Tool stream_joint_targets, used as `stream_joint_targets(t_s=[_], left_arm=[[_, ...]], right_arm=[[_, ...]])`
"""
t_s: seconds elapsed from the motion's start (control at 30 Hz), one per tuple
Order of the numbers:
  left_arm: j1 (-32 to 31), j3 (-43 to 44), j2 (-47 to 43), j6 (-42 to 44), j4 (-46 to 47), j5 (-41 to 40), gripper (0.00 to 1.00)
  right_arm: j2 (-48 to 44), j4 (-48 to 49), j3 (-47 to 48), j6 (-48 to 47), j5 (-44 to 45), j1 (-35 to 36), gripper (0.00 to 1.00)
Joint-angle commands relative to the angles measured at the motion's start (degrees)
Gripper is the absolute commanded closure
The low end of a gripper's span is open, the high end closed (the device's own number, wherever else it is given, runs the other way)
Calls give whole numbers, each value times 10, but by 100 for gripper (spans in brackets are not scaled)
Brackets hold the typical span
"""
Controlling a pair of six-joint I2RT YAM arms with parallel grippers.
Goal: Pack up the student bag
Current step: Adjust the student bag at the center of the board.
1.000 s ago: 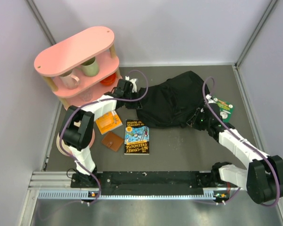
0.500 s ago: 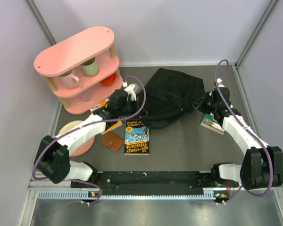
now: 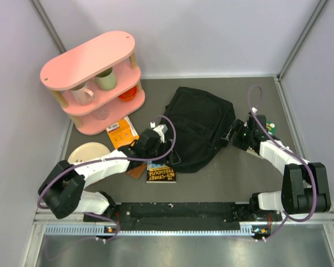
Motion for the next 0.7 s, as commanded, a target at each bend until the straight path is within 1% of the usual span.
stream_joint_targets(t_s=[0.0, 0.03, 0.17, 0.2, 0.3, 0.43, 0.5, 0.57, 0.6, 0.67], left_arm=[[1, 62, -27, 70, -62, -31, 13], [0, 63, -45, 74, -76, -41, 1], [0, 76, -92, 86, -110, -69, 1], [0, 87, -98, 83, -121, -78, 1], [0, 105, -121, 82, -143, -102, 1], [0, 120, -129, 83, -116, -95, 1], [0, 152, -122, 84, -116, -92, 1], [-3, 177, -124, 102, -112, -97, 1], [-3, 202, -129, 121, -109, -112, 1], [-2, 219, -129, 148, -88, -120, 1]], right_arm=[[-38, 25, -10, -2, 0, -9, 30], [-49, 25, -11, 0, 4, -9, 29], [-76, 18, -14, 16, 20, -10, 26], [-84, 17, -18, 25, 24, -10, 19], [-113, 36, -31, 49, 30, -10, 11], [-124, 39, -20, 70, 38, -10, 10], [-126, 34, -2, 86, 43, -10, 10], [-131, 28, 20, 95, 41, -11, 7], [-139, 27, 27, 100, 43, -10, 4], [-147, 27, 49, 110, 59, -10, 3]])
